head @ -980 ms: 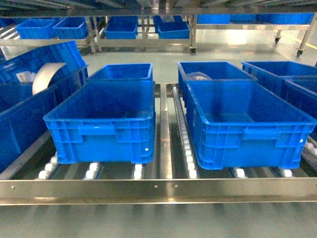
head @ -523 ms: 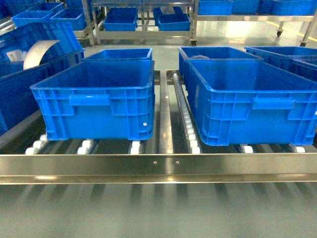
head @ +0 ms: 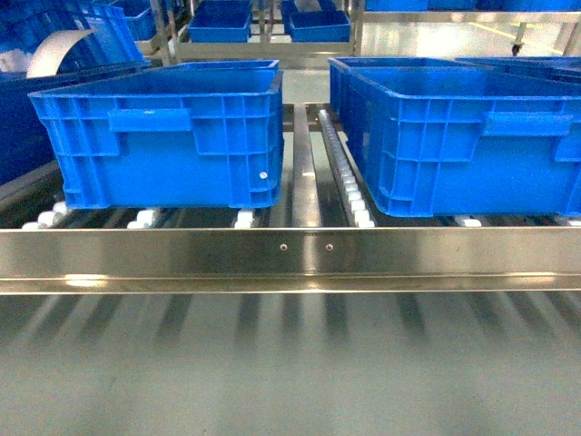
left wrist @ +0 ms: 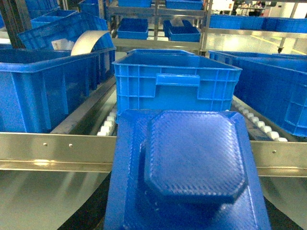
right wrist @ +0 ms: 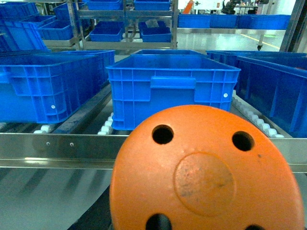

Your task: Sort blue parts and orange caps into right shelf containers

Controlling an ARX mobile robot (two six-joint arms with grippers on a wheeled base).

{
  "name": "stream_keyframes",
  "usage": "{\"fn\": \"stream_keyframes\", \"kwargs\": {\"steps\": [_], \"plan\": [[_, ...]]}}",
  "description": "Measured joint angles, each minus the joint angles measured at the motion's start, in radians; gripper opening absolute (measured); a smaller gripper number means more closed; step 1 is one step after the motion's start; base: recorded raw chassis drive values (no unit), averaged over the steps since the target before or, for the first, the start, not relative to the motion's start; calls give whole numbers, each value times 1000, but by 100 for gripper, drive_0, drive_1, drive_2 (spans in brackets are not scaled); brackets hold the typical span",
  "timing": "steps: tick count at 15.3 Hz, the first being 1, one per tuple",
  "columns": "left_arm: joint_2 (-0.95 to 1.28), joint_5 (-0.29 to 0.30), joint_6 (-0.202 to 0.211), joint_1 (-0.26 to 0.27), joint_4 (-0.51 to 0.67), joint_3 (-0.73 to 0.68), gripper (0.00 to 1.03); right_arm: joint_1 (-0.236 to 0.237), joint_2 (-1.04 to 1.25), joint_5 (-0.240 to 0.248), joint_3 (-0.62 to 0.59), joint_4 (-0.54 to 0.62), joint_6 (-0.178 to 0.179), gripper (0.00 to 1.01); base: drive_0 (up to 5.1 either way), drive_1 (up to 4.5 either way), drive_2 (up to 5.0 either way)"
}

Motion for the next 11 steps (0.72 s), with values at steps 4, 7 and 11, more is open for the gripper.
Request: {"fn": "stream_keyframes", "kwargs": {"steps": [4,7,11], "plan": [[0,0,0,0,0,0,41,0,0,0,0,0,0,43,0,0,0],[0,0,0,0,0,0,41,0,0,0,0,0,0,43,0,0,0],[0,0,0,0,0,0,41,0,0,0,0,0,0,43,0,0,0]]}}
